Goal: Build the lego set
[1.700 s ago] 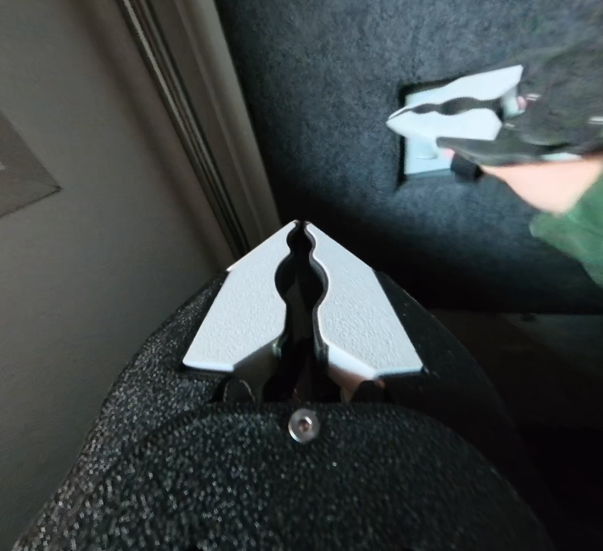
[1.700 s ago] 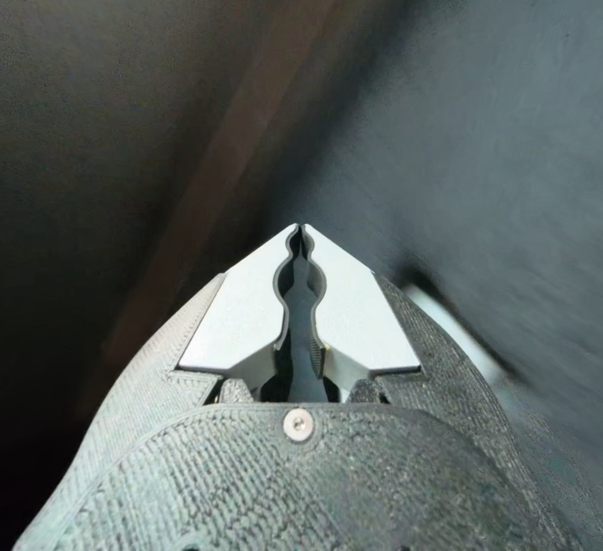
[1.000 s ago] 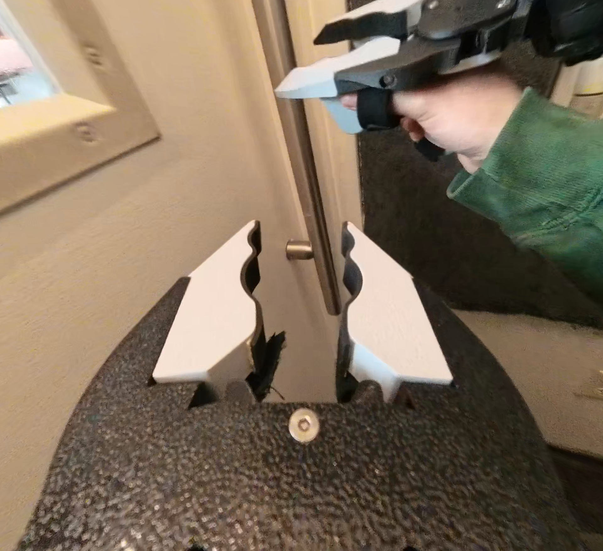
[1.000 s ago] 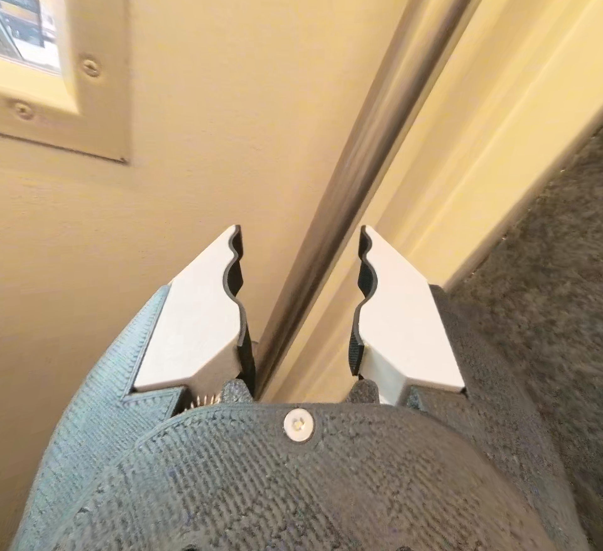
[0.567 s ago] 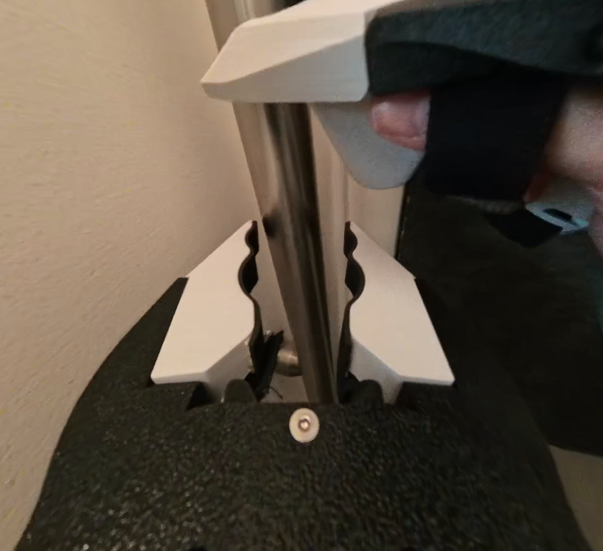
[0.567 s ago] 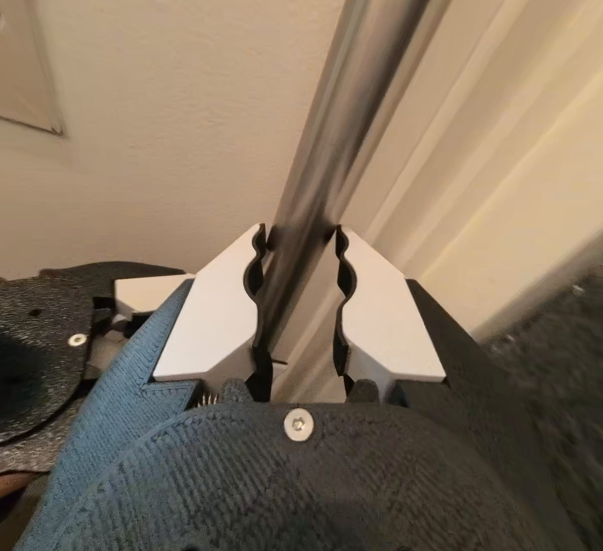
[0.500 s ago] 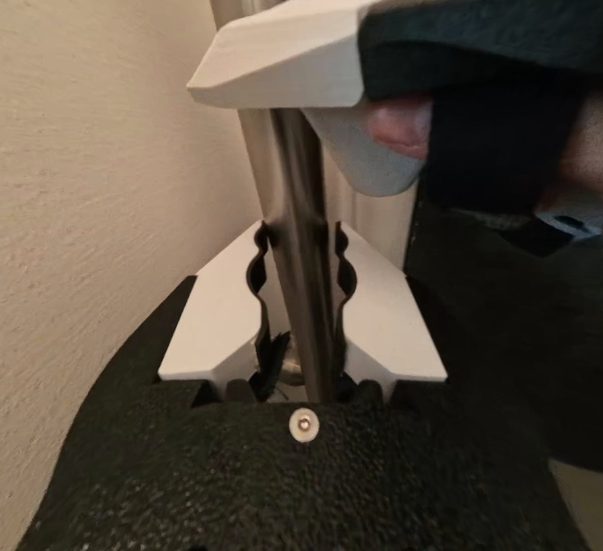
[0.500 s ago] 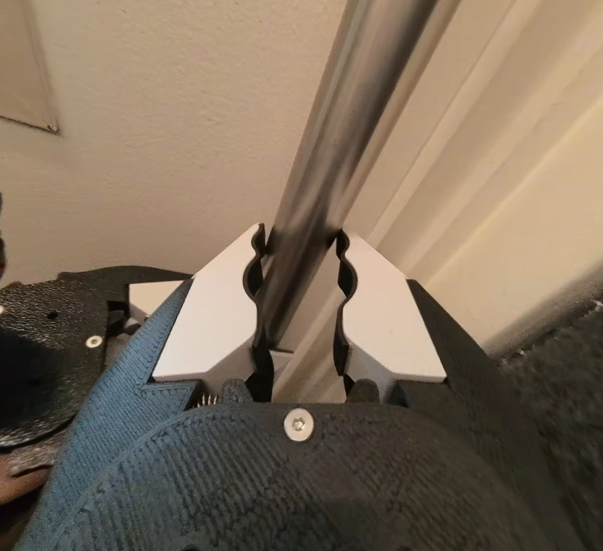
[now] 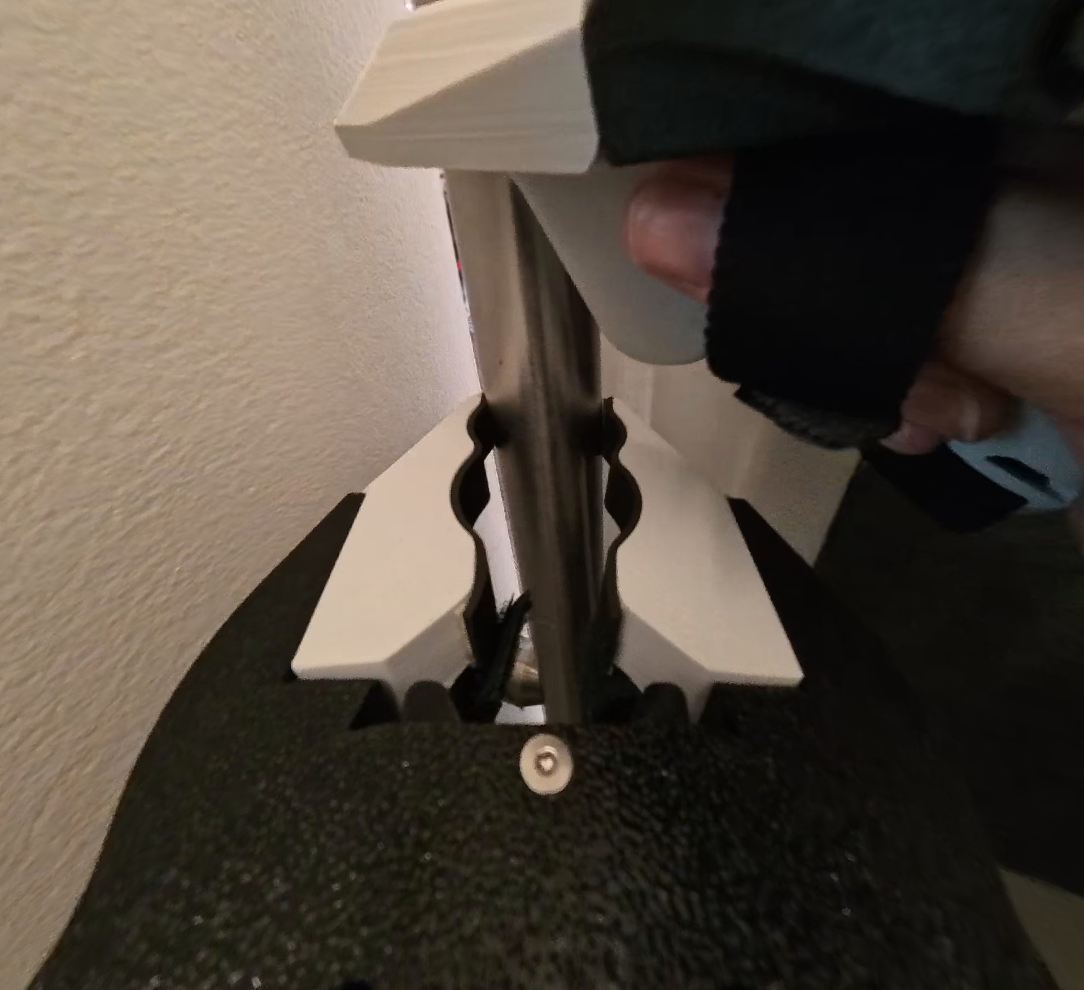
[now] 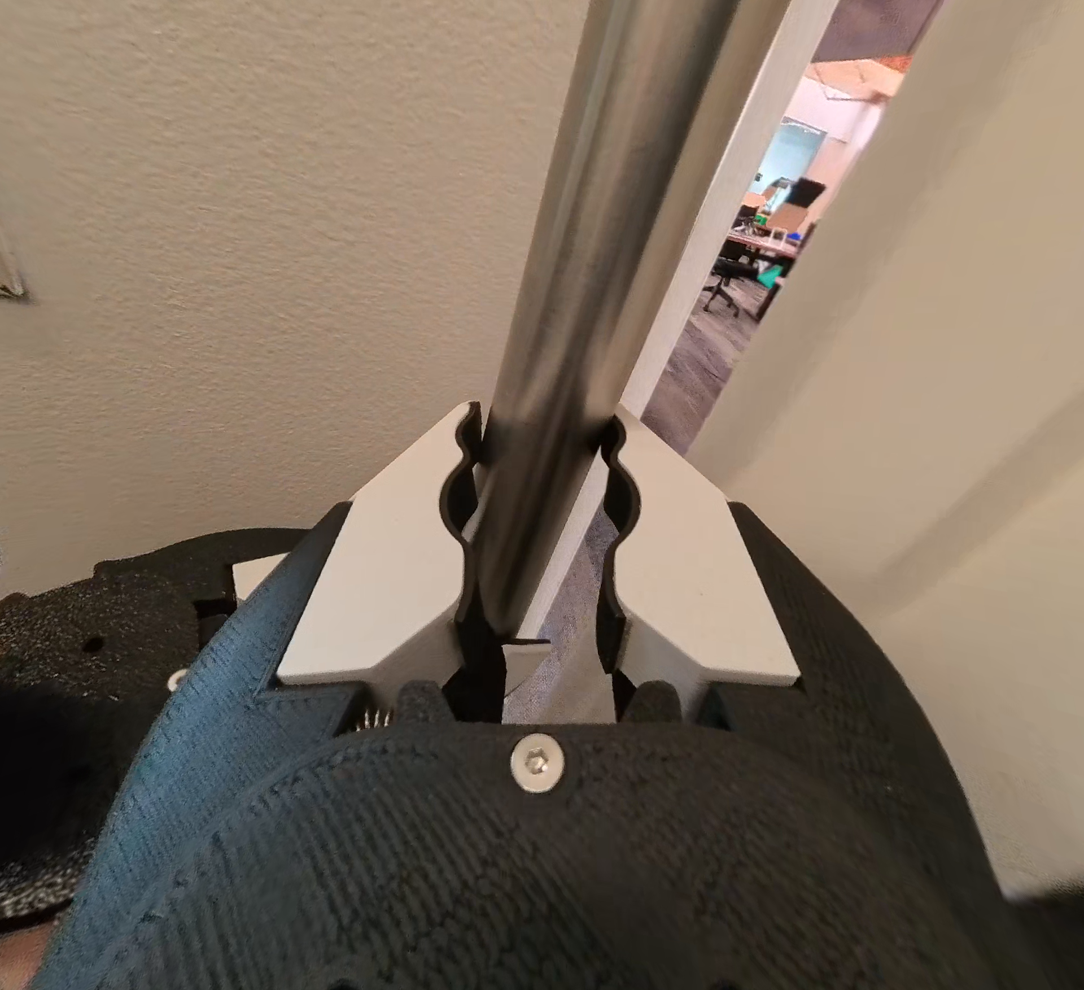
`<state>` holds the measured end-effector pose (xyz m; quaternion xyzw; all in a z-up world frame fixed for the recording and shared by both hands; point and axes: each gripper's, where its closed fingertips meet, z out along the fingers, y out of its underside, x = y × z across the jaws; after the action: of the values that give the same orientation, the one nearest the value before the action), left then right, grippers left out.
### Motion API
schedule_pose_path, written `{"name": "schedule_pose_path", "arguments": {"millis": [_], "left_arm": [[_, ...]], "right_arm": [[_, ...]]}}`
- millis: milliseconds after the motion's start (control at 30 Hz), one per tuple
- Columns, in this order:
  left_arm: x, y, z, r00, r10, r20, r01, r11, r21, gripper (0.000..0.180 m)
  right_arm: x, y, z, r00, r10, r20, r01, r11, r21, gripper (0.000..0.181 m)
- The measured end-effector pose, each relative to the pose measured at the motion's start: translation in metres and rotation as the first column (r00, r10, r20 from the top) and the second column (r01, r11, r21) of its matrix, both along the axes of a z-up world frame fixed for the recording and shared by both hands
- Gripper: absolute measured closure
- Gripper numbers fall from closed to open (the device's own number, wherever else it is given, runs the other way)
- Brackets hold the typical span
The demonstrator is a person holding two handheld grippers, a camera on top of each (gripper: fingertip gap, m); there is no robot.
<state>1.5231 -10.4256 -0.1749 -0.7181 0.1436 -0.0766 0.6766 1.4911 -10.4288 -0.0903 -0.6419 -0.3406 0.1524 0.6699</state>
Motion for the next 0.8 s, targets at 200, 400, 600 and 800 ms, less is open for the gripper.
{"name": "schedule_pose_path", "arguments": {"millis": [200, 400, 600, 800], "left_arm": [[-0.030, 0.025, -0.001, 0.999, 0.045, 0.000, -0.045, 0.999, 0.000, 0.146], [-0.059, 0.050, -0.002, 0.998, 0.061, -0.011, -0.061, 0.998, 0.024, 0.145], [-0.093, 0.077, -0.001, 0.998, 0.042, -0.037, -0.041, 0.999, 0.032, 0.144], [-0.128, 0.109, -0.002, 0.999, 0.004, -0.044, -0.005, 1.000, -0.018, 0.146]], "right_arm": [[-0.026, 0.024, -0.001, 0.997, -0.053, 0.049, 0.053, 0.999, -0.002, 0.138], [-0.038, 0.006, 0.010, 1.000, 0.000, 0.015, -0.002, 0.994, 0.106, 0.133], [-0.031, -0.012, 0.021, 0.998, -0.066, -0.001, 0.065, 0.988, 0.139, 0.138], [0.025, -0.051, 0.026, 0.948, -0.317, -0.011, 0.312, 0.925, 0.216, 0.150]]}}
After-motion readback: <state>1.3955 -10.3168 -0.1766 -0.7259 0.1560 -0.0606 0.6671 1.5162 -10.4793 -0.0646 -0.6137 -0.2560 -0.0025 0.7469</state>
